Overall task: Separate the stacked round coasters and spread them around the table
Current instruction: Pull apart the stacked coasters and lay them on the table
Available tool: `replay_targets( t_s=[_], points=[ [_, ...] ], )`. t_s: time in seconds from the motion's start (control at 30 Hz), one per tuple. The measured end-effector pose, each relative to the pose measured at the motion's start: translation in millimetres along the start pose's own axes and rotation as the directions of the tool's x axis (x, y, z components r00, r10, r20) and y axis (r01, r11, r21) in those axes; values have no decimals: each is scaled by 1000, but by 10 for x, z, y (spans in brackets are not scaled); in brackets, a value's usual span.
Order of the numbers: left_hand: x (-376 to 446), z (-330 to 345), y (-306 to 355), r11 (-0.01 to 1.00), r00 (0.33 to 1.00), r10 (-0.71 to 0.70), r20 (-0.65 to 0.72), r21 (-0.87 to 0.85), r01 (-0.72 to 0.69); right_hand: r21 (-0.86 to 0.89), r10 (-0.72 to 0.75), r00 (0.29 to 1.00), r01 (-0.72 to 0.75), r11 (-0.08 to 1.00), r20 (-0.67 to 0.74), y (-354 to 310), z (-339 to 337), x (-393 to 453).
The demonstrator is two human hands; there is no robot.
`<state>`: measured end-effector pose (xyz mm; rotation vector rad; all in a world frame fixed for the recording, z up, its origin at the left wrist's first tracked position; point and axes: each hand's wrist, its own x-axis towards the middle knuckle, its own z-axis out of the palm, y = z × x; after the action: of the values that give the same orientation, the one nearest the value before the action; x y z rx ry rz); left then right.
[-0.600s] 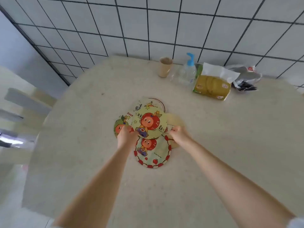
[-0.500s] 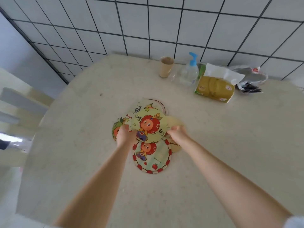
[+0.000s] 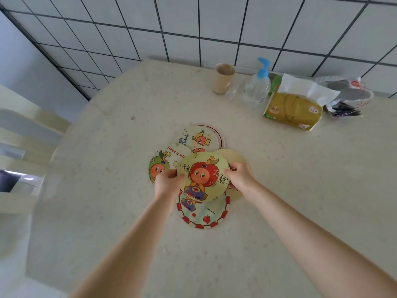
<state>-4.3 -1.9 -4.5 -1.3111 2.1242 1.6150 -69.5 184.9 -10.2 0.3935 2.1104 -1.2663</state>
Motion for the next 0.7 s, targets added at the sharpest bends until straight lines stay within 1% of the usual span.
replay_targets(
  t_s=[0.1, 0.2, 0.3, 0.4, 0.53, 0.63, 0.7],
  points=[
    [-225, -26, -275, 997, 999, 30, 18, 70, -31, -144, -31, 1000, 31, 989, 4, 164, -6, -175],
    [-363, 12, -452, 990, 998, -5, -63, 138, 13, -286, -75, 997, 70, 956, -4, 257, 74, -303],
    [-452, 57, -531, 992, 993, -59, -102, 104, 70, -351, -130, 991, 118, 929, -11, 333, 140, -366],
    [-479, 93, -545, 994, 992, -77, -96, 73, 84, -330, -137, 989, 113, 937, -50, 338, 168, -381],
    [-451, 84, -542, 992, 991, -105, -81, 56, 110, -247, -89, 995, 73, 966, -55, 309, 169, -375],
    [-430, 48, -546, 994, 991, -111, -69, -2, 111, -179, -40, 997, 28, 983, -65, 309, 180, -367],
    [-410, 28, -547, 993, 992, -118, -48, -36, 116, -152, -35, 997, 23, 988, -74, 305, 202, -373]
  ],
)
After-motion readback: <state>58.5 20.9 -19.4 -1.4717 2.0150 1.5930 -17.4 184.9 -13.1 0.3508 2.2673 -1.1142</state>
